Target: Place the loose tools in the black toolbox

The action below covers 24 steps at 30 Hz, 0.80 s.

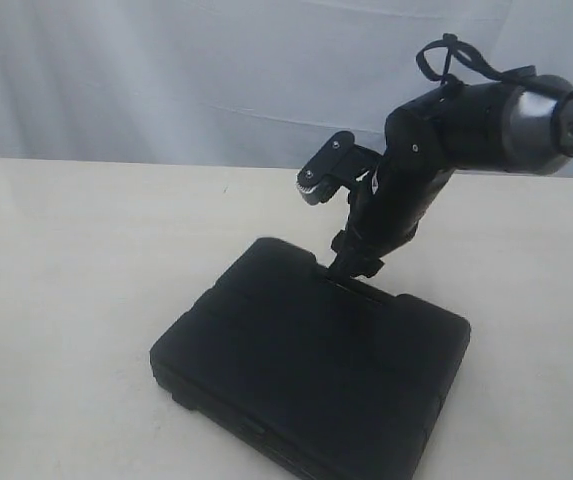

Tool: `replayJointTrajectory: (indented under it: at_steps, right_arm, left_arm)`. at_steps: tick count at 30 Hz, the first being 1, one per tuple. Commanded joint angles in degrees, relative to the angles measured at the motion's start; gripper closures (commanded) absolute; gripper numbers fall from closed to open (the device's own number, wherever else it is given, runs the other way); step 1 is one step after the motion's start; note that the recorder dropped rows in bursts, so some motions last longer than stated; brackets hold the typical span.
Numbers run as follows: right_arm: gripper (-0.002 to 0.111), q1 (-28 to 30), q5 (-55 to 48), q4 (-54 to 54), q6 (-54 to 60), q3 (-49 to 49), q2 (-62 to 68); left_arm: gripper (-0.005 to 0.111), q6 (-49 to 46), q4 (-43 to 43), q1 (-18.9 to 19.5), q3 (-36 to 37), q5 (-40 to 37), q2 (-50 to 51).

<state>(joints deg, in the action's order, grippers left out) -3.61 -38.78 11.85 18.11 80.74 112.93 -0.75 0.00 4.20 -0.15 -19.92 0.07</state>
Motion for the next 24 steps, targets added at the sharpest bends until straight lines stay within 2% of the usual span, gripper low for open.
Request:
replayJointTrajectory:
  at_steps: [1, 5, 8, 13, 15, 17, 22, 24]
  right_arm:
    - [0.039, 0.15, 1.83, 0.46, -4.88, 0.53, -0.59]
    - [0.024, 0.15, 1.45, 0.46, -6.83, 0.53, -1.19]
    - [0.024, 0.02, -0.91, -0.01, -8.47, 0.53, -2.66]
    - [0.024, 0.02, -8.62, -7.15, -12.29, 0.53, -5.72]
    - [0.032, 0.02, -15.38, -12.51, -12.05, 0.53, -7.38]
    - [0.053, 0.02, -22.75, -17.16, -11.67, 0.53, -8.22]
    - [0.104, 0.02, -31.18, -28.74, -8.58, 0.53, -8.59]
    - [0.108, -0.12, -31.18, -36.32, -4.56, 0.53, -8.59]
  left_arm:
    - [0.107, 0.33, 0.00, -0.27, 0.15, 0.31, -0.07]
    - [0.107, 0.33, 0.00, -0.27, 0.15, 0.31, -0.07]
    - [0.107, 0.33, 0.00, -0.27, 0.15, 0.31, -0.07]
    - [0.107, 0.33, 0.00, -0.27, 0.15, 0.31, -0.07]
    - [0.107, 0.33, 0.00, -0.27, 0.15, 0.31, -0.07]
    - [0.107, 0.33, 0.00, -0.27, 0.15, 0.31, -0.07]
    - [0.107, 0.33, 0.00, -0.27, 0.15, 0.31, -0.07]
    - [0.107, 0.33, 0.00, -0.27, 0.15, 0.31, -0.07]
